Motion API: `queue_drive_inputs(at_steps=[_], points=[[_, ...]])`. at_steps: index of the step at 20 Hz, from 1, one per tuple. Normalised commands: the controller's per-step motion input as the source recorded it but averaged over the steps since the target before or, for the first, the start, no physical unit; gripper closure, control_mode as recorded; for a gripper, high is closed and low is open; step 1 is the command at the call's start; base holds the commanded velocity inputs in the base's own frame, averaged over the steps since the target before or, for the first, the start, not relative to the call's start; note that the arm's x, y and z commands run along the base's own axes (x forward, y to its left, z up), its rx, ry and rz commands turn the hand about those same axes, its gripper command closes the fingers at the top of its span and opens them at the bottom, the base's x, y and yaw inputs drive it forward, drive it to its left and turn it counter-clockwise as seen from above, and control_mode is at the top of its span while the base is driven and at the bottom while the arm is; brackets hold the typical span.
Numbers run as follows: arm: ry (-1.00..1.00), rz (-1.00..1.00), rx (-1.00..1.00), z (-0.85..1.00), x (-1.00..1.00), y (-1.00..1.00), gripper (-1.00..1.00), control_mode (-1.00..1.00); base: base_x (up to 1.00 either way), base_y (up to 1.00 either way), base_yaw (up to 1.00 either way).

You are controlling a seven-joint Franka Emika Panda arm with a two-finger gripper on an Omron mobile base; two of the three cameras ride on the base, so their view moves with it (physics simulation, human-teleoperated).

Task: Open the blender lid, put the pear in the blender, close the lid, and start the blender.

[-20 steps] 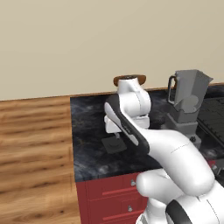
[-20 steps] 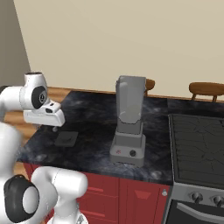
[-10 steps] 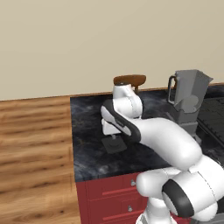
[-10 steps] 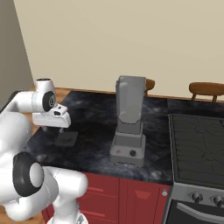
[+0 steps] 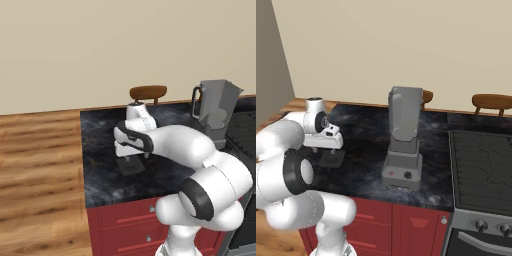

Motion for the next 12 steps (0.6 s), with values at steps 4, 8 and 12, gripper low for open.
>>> queue_drive_inputs(at_steps=[4, 8, 12], points=[[0.00, 0.02, 0.00, -0.39, 0.41, 0.00, -1.00, -1.00, 0.00, 0.00, 0.00], [0.00, 0.02, 0.00, -0.34, 0.32, 0.00, -1.00, -1.00, 0.00, 0.00, 0.00], [0.00, 0.03, 0.00, -0.29, 0.11, 0.01, -1.00, -1.00, 0.00, 0.00, 0.00]])
